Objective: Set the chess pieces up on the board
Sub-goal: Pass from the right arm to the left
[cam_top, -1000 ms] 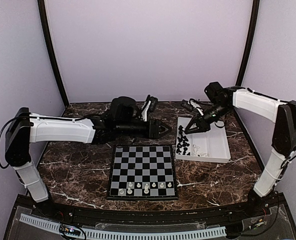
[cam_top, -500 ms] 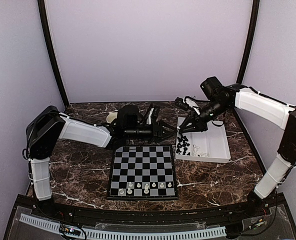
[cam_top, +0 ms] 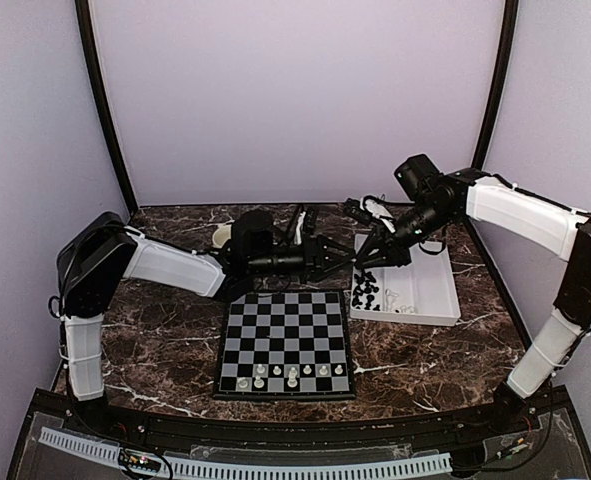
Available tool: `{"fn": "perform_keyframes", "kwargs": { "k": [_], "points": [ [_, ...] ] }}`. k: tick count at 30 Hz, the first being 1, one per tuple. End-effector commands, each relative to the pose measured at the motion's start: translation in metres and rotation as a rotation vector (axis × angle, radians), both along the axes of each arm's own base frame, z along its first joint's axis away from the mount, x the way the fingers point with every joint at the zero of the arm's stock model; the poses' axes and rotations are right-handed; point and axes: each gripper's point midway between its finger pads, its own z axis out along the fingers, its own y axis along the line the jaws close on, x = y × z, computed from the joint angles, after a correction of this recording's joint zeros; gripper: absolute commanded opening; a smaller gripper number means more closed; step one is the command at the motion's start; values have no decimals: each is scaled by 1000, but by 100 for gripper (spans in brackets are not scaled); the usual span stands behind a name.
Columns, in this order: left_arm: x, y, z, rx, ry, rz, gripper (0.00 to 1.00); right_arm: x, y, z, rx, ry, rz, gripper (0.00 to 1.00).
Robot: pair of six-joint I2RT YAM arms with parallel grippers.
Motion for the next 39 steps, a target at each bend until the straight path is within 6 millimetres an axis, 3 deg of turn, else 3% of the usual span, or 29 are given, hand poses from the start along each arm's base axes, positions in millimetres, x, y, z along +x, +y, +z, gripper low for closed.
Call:
{"fn": "perform_keyframes", "kwargs": {
  "k": [1,12,17,23,28,29,30,31,32,39],
  "points": [
    [-1,-4,24,-67,-35,-18,34,2,9,9,23,-33,17,10],
    [-4,-4,23,-90,-27,-36,8,5,13,9,17,-39,8,10],
    [-5,-4,24,-100,-26,-45,3,12,14,7,9,-40,-22,10],
    [0,6,27,-114,-32,-28,0,6,10,9,6,-31,-8,27],
    [8,33,23,0,-106,34,0,12,-14,17,45,-11,-56,39],
    [6,38,35,16,-187,43,0,18,-21,19,63,-1,-79,40],
    [8,44,21,91,-174,65,0,23,-29,21,86,16,-103,42],
    [6,50,34,115,-265,73,0,28,-36,21,108,30,-125,42],
    [6,57,20,197,-254,91,0,36,-43,22,134,32,-150,43],
    [-10,132,0,598,-471,178,0,75,-89,-17,83,-6,-326,43]
  ]
}}
